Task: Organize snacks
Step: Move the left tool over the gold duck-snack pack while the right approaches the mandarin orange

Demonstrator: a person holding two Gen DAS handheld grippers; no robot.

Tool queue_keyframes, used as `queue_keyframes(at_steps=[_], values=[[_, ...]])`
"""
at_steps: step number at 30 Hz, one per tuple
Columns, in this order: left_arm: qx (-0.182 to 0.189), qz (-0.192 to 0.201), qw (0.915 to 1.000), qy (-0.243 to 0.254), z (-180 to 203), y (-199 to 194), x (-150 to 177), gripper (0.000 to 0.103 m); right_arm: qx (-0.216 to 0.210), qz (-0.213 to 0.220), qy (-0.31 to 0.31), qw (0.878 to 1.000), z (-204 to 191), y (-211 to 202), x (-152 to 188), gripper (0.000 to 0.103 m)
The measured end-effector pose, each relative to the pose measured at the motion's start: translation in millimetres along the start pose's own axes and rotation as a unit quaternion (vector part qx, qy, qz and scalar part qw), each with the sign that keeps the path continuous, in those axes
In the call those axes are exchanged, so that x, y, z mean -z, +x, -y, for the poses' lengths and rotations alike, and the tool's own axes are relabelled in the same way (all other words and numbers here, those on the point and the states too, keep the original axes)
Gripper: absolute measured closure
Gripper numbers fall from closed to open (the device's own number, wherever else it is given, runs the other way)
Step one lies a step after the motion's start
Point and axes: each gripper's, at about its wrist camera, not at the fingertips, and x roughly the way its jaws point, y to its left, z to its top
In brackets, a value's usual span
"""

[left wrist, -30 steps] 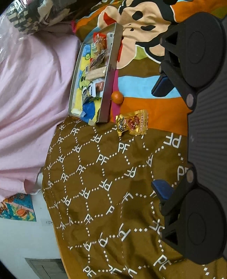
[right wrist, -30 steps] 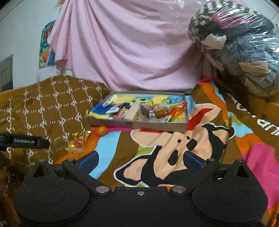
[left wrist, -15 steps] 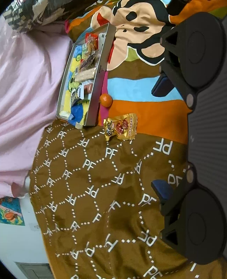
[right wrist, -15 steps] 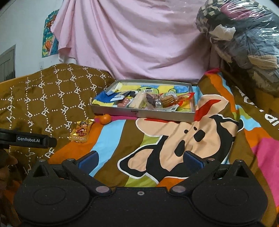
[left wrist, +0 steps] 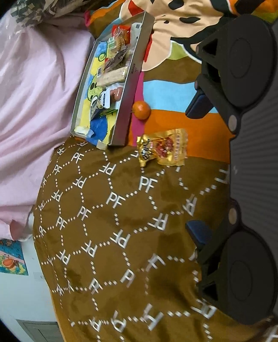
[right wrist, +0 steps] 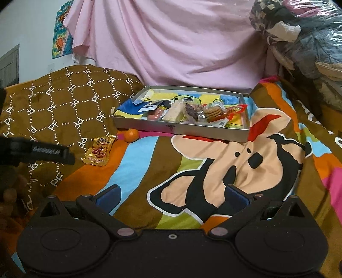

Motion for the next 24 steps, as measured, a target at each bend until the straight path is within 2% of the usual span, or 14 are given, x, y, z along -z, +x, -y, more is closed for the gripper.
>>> queue_keyframes(at_steps=[10,14,16,20,24], values=[[0.006,0.019,0.9991,0.037,12.5,34.6,-19.9,0.000,-0.017,0.079,0.013,0.997,0.8,-1.5,-8.7,0.001],[0.021,0.003,0.9989,0.042,10.2,53.4,-22.4,0.000,-0.055,0.097,0.039,0.993,13.5,8.6,-30.7,0.001],[0.030,-0.011,0.9988,0.036,8.1,62.3,-22.6,0.000,-0.065,0.106,0.031,0.992,16.1,19.5,-48.1,0.001],[0.060,-0.038,0.9965,0.044,3.1,76.9,-23.9,0.000,-0.087,0.096,-0.002,0.992,9.3,57.8,-79.3,0.001],[0.073,-0.054,0.9951,0.039,-4.2,87.7,-24.7,0.000,-0.102,0.056,0.029,0.993,6.6,106.3,-102.4,0.001]])
